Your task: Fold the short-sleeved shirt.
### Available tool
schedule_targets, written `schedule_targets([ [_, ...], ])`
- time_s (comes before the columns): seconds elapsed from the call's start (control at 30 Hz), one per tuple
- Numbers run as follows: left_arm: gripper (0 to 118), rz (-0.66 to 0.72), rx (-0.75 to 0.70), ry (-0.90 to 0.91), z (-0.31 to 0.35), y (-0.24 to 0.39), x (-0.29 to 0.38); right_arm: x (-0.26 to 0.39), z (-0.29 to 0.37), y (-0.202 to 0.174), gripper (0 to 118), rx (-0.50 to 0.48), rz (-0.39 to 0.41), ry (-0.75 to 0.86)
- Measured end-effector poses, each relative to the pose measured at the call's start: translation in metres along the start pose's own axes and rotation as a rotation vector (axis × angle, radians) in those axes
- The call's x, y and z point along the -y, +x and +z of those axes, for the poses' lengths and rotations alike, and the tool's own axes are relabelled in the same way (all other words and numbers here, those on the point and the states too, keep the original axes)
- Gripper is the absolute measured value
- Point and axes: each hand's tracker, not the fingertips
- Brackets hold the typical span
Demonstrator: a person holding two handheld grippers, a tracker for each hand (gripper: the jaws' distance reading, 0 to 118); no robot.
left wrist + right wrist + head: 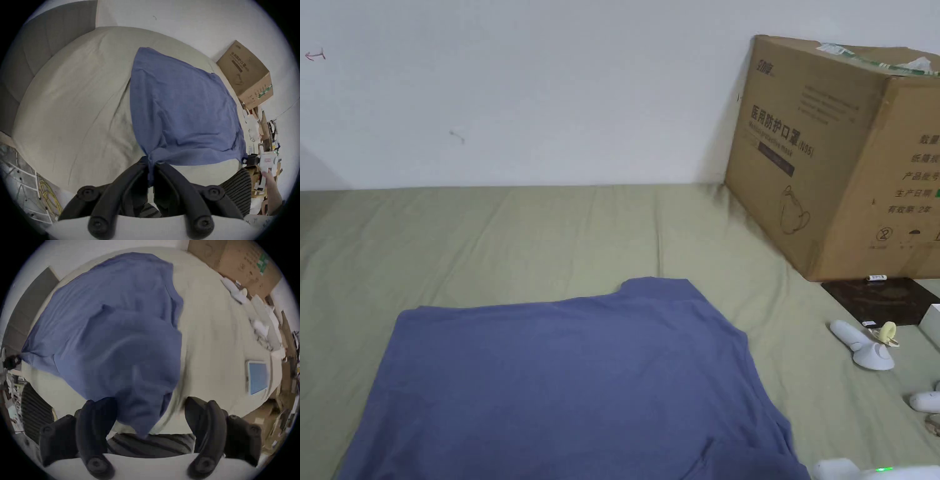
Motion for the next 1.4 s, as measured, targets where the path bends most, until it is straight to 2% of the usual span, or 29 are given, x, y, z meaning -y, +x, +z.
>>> schedule_targets([
  [0.03, 3, 0.004, -0.009, -0.020, -0.002, -0.001, 0.001, 0.002, 0.002, 0.002, 64, -0.040, -0.010, 0.016],
  [0.07, 3, 0.017, -0.005, -0.032, -0.005, -0.004, 0.002, 0.004, 0.007, 0.001, 59, -0.007, 0.025, 0.032],
  [0.1, 3, 0.033, -0.004, -0.045, -0.007, -0.007, 0.002, 0.004, 0.013, 0.000, 40, 0.003, 0.071, 0.055],
  [0.13, 3, 0.041, 0.005, -0.050, -0.009, -0.008, 0.003, 0.005, 0.019, 0.001, 12, -0.032, 0.091, 0.067],
  [0.17, 3, 0.047, 0.009, -0.053, -0.010, -0.009, 0.005, 0.007, 0.025, 0.000, 3, -0.002, 0.096, 0.090],
  [0.23, 3, 0.048, 0.006, -0.054, -0.012, -0.010, 0.007, 0.008, 0.031, 0.000, 3, -0.040, 0.105, 0.083],
  [0.3, 3, 0.053, 0.009, -0.051, -0.011, -0.010, 0.008, 0.008, 0.042, -0.001, 3, -0.025, 0.104, 0.124],
  [0.43, 3, 0.149, 0.099, 0.019, 0.006, -0.016, 0.000, 0.001, 0.068, 0.007, 3, -0.121, -0.027, 0.286],
  [0.5, 3, 0.140, 0.134, 0.077, 0.019, -0.015, -0.017, -0.011, 0.086, 0.010, 3, -0.184, -0.090, 0.394],
  [0.57, 3, 0.151, 0.157, 0.133, 0.026, -0.010, -0.044, -0.037, 0.098, 0.011, 3, -0.204, -0.118, 0.429],
  [0.7, 3, 0.191, 0.186, 0.125, 0.000, -0.005, -0.122, -0.118, 0.096, -0.003, 3, -0.185, -0.128, 0.456],
  [0.8, 3, 0.185, 0.123, 0.034, -0.051, -0.002, -0.172, -0.183, 0.061, -0.002, 3, -0.187, -0.213, 0.391],
  [0.93, 4, 0.200, 0.096, -0.008, -0.115, -0.004, -0.204, -0.241, 0.003, -0.007, 3, -0.104, -0.222, 0.300],
  [1.0, 18, 0.214, 0.091, -0.021, -0.139, -0.007, -0.211, -0.257, -0.020, -0.012, 12, -0.070, -0.224, 0.259],
  [1.07, 31, 0.246, 0.096, -0.014, -0.150, -0.013, -0.208, -0.260, -0.035, -0.011, 23, -0.055, -0.268, 0.268],
  [1.13, 89, 0.251, 0.107, 0.013, -0.150, -0.017, -0.203, -0.256, -0.039, -0.010, 78, -0.049, -0.309, 0.286],
  [1.17, 102, 0.246, 0.125, 0.046, -0.142, -0.017, -0.197, -0.251, -0.036, -0.009, 95, -0.051, -0.315, 0.306],
  [1.23, 100, 0.194, 0.175, 0.088, -0.126, -0.014, -0.193, -0.247, -0.031, 0.001, 96, -0.039, -0.286, 0.340],
  [1.3, 100, 0.109, 0.145, 0.168, -0.101, -0.008, -0.189, -0.232, -0.009, -0.005, 96, -0.022, -0.189, 0.419],
  [1.4, 100, 0.008, 0.174, 0.381, -0.043, 0.014, -0.168, -0.193, 0.041, -0.029, 96, -0.035, -0.047, 0.631],
])
